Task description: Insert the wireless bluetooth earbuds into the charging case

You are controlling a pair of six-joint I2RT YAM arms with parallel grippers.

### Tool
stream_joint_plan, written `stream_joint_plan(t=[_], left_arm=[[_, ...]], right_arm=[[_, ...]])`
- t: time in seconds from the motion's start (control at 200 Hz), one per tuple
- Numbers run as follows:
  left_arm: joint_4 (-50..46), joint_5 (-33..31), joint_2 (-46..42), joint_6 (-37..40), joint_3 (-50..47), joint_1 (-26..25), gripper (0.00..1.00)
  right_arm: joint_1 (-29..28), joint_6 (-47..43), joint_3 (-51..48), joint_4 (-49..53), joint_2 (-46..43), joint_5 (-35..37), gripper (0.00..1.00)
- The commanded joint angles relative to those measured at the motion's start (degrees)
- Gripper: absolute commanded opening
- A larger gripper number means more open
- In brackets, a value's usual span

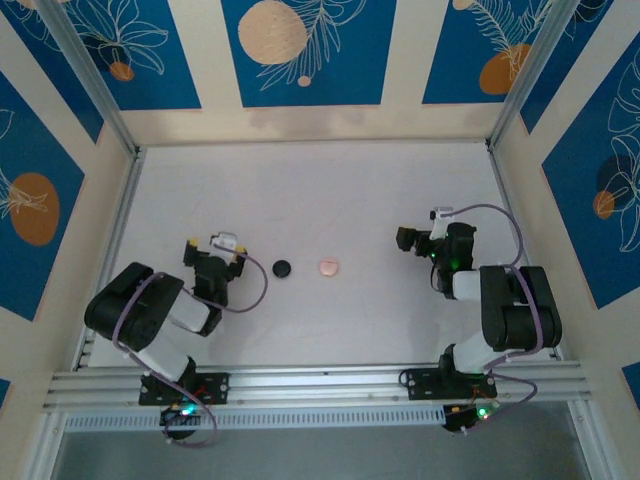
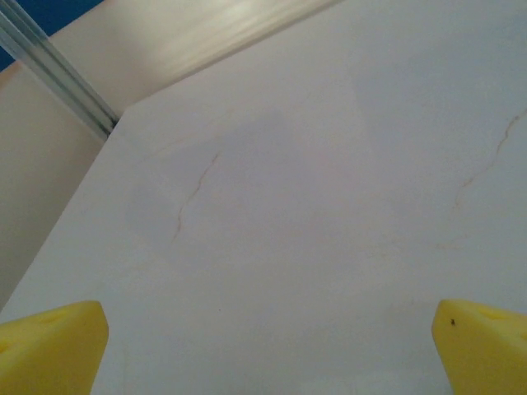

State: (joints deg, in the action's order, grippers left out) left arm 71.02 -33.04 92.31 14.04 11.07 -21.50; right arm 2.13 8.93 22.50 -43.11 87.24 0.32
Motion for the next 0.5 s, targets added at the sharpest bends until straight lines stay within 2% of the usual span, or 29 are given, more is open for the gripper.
stream_joint_plan(t=[0.0,0.09,0.16,0.195,0.225,0.265,0.28,0.325,0.38,0.495], left_arm=[[9.56,3.11,-0.82,-0.76,0.09,3.04,1.0],[8.38,6.5,-1.68,-3.15,-0.4,5.05,1.0],[4.32,16.77,-1.4,-7.37,0.12,10.2,1.0],[3.12,17.97,-0.03,-8.09,2.46,12.03,1.0],[-3.27,18.8,-1.22,-8.9,4.93,12.7,1.0],[-17.87,22.14,-3.84,-10.4,9.86,14.17,1.0],[-20.69,23.85,-3.75,-10.97,11.21,14.9,1.0],[-16.78,28.15,-2.6,-12.5,10.21,17.84,1.0],[-16.37,25.61,-3.23,-13.83,9.32,18.07,1.0],[-14.5,24.76,-3.09,-13.91,8.6,18.06,1.0]], right_arm=[[-0.35,-3.03,1.45,-3.23,0.25,-1.03,0.99],[-0.52,-3.25,1.5,-2.95,0.21,-0.58,0.99],[-0.63,-3.24,1.63,-2.8,0.22,-0.5,0.99],[-0.63,-3.28,1.65,-2.43,0.05,-0.43,0.99],[-0.66,-3.29,1.59,-2.64,0.14,-0.36,0.99],[-0.65,-3.25,1.63,-2.54,0.12,-0.33,0.99],[-0.68,-3.3,1.62,-2.54,0.12,-0.33,0.99],[-0.68,-3.28,1.58,-2.61,0.12,-0.41,0.99],[-0.64,-3.29,1.6,-2.55,0.12,-0.38,0.99],[-0.69,-3.26,1.59,-2.59,0.1,-0.32,0.99]])
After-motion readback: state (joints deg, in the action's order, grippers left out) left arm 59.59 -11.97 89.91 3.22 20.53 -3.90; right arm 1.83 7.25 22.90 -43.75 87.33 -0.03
